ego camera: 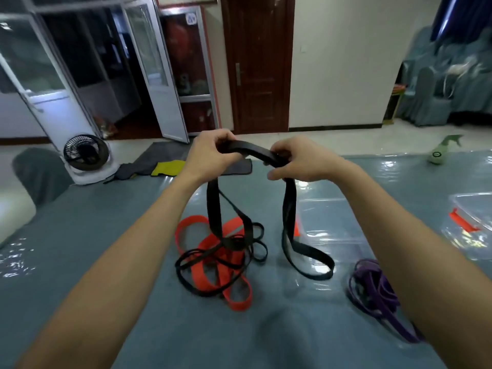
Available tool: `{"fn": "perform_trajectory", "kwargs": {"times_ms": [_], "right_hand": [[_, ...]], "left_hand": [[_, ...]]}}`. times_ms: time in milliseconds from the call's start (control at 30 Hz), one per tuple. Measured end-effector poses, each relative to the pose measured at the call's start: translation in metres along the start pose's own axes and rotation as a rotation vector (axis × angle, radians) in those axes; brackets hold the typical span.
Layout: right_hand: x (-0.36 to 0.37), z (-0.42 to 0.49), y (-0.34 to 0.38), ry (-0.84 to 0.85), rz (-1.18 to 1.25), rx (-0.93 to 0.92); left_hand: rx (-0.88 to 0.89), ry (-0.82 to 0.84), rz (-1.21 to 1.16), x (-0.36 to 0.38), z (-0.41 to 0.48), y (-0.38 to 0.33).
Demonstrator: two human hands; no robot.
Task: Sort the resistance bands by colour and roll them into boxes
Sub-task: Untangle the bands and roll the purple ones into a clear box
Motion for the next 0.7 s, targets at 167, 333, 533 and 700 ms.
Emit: {"fn": "perform_trajectory", "kwargs": {"times_ms": [167,333,533,700], "right_hand": [[-0.013,0.017,0.032,-0.091,0.086,-0.028],[-0.027,0.02,0.05,0.038,0.048,-0.016],[-0.023,0.013,0.056,0.149,-0.013,-0.114],[-0.044,-0.006,0.025,0.14,0.022,-0.139]], "left_hand": [[-0.027,0.067,-0.026,-0.012,-0.009,0.005],[-0.095,0.165,-0.036,0.013,-0.034,0.026],[-0.286,0.249,-0.382,0.07,-0.08,0.04],[-0.343,0.078,-0.367,0.109,-0.093,0.038]]}}
Point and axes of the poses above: each hand's wrist, its own z-axis towards the middle knuckle, its own x-axis out of the palm, y = z × x, the point moved 3 cm from there along z, towards the middle knuckle, and after that the axes turned 1 degree about -z, right-handed, at the moved point
